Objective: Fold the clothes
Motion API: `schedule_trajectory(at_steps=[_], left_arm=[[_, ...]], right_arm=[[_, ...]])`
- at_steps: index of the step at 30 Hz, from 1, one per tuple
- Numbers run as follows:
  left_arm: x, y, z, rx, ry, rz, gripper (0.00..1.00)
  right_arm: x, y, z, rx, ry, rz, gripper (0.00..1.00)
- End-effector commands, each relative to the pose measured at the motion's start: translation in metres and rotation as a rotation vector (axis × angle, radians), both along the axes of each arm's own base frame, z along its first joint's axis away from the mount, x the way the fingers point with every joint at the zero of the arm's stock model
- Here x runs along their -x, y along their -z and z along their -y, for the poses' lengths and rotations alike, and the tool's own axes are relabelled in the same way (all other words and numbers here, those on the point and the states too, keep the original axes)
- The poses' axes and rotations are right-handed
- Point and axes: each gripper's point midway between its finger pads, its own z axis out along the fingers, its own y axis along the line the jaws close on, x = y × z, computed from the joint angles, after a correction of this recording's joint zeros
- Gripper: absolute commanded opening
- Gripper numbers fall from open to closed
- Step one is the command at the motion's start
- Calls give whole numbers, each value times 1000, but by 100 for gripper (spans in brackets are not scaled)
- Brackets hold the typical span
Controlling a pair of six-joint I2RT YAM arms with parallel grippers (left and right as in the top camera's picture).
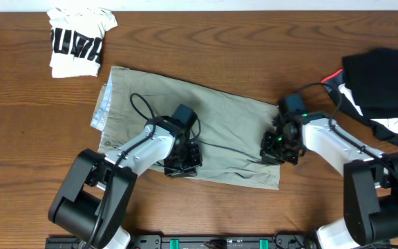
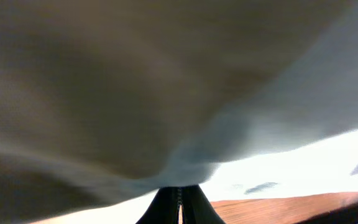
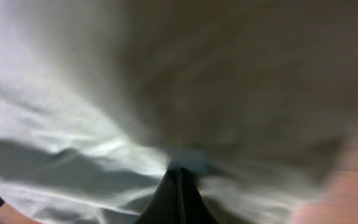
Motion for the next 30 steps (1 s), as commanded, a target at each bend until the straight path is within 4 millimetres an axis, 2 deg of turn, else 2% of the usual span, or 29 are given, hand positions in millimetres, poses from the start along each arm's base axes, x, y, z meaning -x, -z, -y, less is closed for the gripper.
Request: schedule_trajectory(at_steps=[1,3,8,11,14,16,18,21,23,25,27,30], left_arm=[[-3,7,-23,-75,-9,-2,6],[-4,8,-34,-108,-28,-7,6],[-11,5,-46,-102,-60,-2,6],[-17,-4,-45,-86,-67,34,6],[-25,-21,-41,-53,-42,115,6],[-31,-36,-41,-46,-34,184,5],[-37,-52,-40,-34,-30,258,6],[-44,-73,-30,13,-15,358,6],[-45,-76,-25,24,-5,374,6],[-43,-73,-21,24,9,367,6],[-41,-68,-15,35,25,354,6],[-42,-57,-2,69,37,323,6]], right_arm=[[-5,0,23,43,65,4,1],[-7,1,34,47,102,-1,1],[-5,-11,58,49,138,-44,1],[-4,-29,68,50,135,-79,1],[-7,-51,83,130,131,-65,1],[-9,-68,86,149,129,-33,1],[-10,-85,77,112,102,13,1],[-3,-106,52,11,12,73,1],[6,-113,39,-11,-56,88,1],[12,-113,27,-24,-98,88,2],[17,-108,7,-73,-149,92,2],[20,-94,-21,-134,-149,94,1]])
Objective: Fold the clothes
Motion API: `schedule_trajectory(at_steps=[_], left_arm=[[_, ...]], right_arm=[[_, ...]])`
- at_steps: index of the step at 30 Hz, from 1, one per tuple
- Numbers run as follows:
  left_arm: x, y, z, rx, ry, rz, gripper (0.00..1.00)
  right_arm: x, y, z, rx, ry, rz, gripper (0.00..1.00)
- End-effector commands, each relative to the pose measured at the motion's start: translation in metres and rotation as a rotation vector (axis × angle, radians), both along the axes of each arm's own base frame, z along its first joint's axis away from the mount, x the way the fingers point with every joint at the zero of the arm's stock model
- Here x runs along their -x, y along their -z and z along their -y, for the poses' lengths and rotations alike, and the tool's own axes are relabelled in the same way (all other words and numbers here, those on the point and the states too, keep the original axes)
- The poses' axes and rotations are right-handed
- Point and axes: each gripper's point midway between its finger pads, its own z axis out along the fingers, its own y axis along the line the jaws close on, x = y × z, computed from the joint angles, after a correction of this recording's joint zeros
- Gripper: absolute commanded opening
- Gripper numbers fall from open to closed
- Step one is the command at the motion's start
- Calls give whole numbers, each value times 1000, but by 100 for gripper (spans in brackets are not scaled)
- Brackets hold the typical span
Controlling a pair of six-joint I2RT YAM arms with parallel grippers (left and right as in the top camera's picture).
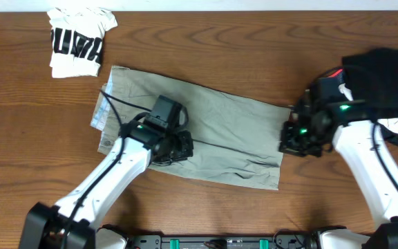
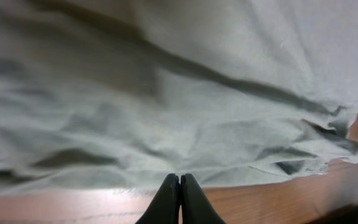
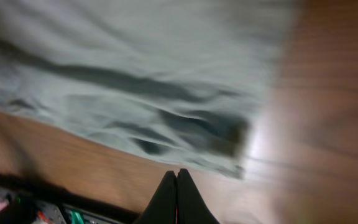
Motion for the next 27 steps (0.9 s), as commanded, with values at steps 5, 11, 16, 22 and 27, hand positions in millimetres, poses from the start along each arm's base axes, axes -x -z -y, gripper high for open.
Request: schedule_trajectory(at_steps=[5,11,16,22,27], left_arm=[[0,30,13,17,12,-85,6],[1,43,16,16,15,-121,6],[2,46,15,12,15,-128,6],[-2,45,17,19,15,-113,6],[-2,46,17,19,15,-112,6]], right_arm=[[27,40,-50,-125,6,-64,1],[42,66,-59,-151,49,-91,1],[42,87,-48,-101,118,-72,1],[41,102,-42,-86,169,-47,1],[49,108,-34,-41,241,-99,1]])
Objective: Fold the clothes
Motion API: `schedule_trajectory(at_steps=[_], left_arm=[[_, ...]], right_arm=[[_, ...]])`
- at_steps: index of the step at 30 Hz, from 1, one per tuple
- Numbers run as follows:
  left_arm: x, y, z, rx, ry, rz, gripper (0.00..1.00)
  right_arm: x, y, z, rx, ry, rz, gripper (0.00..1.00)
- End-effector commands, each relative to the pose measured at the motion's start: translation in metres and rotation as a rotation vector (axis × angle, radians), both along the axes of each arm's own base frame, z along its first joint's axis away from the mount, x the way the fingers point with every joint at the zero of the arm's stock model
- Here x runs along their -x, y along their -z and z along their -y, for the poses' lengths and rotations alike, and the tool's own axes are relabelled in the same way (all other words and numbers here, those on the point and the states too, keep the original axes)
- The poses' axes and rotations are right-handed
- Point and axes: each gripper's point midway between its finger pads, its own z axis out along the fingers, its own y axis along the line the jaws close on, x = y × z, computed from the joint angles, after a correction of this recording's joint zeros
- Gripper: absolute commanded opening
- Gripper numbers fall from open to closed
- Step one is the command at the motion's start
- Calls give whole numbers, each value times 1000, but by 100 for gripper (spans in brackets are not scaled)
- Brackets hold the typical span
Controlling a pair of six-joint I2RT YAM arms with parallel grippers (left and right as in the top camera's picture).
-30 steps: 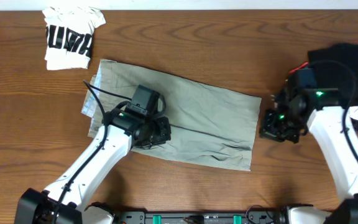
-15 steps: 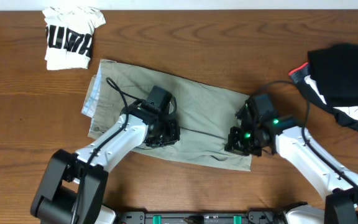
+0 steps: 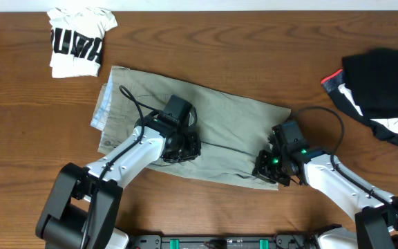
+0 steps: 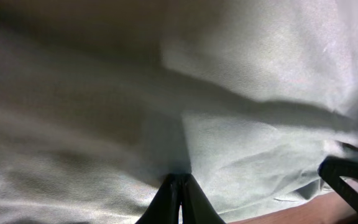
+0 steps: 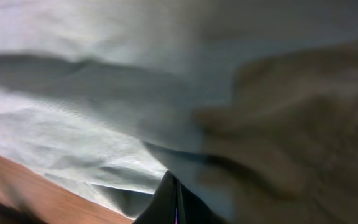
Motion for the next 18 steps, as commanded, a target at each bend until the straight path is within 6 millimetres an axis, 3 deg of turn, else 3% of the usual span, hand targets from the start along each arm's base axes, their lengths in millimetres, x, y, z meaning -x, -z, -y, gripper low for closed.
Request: schedule_trajectory(at_steps=[1,11,18], left_arm=[[4,5,0,0,-5,-24,6],[12,30,-10,-68,-11,-83,6],[12,38,-16,-97,-16,-95,6]], right_arm=[[8,6,10,59,77,-55,1],[31,11,24,127,103,-158,1],[41,11,52,267,137,-208,1]])
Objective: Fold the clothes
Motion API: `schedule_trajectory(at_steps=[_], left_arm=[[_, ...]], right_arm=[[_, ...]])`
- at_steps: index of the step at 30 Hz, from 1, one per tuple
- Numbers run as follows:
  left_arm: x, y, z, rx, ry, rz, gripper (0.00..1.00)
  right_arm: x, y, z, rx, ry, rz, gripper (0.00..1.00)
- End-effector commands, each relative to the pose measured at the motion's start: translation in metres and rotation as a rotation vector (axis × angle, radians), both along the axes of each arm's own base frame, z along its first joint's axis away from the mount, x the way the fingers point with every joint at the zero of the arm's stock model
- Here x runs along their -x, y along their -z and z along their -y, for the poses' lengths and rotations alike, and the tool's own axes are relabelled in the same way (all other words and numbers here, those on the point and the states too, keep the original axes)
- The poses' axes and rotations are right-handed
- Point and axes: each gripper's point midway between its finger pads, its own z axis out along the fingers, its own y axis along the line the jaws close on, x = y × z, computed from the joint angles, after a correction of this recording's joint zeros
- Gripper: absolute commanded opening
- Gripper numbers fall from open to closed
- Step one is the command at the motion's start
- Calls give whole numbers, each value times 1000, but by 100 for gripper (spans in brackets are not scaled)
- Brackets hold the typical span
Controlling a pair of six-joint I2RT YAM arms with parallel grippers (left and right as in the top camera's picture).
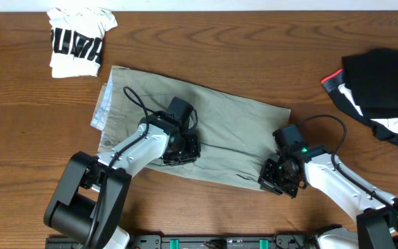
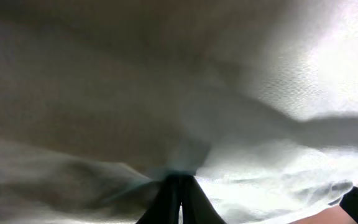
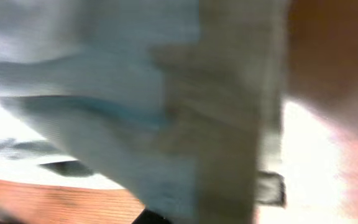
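A khaki garment [image 1: 220,131] lies spread flat across the middle of the wooden table [image 1: 254,41]. My left gripper [image 1: 178,151] rests on its middle, near the front edge. In the left wrist view the left gripper [image 2: 179,182] is shut, its tips pressed into the khaki cloth [image 2: 104,93], which puckers around them. My right gripper [image 1: 276,181] is at the garment's front right corner. In the right wrist view the blurred khaki cloth [image 3: 216,124] covers nearly all of the fingers, so only a dark tip [image 3: 151,218] shows.
A folded white shirt with black print [image 1: 78,41] lies at the back left. A pile of black clothes [image 1: 382,83] sits at the right edge. Black cables loop over both arms.
My right gripper has shifted slightly right and toward the front, onto the garment's front right corner, and cloth now covers its fingers. My left gripper stays pressed on the middle of the cloth.
Both grippers were shut and down on the garment, left at the front middle, right at the right edge. Then both were lifted clear, the right one beyond the cloth. Then both were back down on the cloth, as they are now. The garment stayed spread flat.
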Motion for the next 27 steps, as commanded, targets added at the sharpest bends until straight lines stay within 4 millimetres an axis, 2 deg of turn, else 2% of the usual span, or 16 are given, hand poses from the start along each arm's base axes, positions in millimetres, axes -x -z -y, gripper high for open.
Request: schedule_trajectory(at_steps=[1,7,10,14,22,27], left_arm=[[5,17,-14,-69,-19,-28,6],[4,19,-35,-109,-75,-62,6],[5,19,-42,-116,-92,-78,6],[6,19,-42,-117,-87,-81,6],[8,19,-43,-121,-87,-90,7],[8,19,-43,-121,-87,-89,6]], right_arm=[[1,6,29,145,38,-8,1],[-2,3,50,190,115,-36,1],[-9,-3,42,111,92,-14,1],[-33,-31,8,-102,-32,107,1],[-66,-92,4,-121,-52,305,1],[-71,-105,3,-132,-53,367,1]])
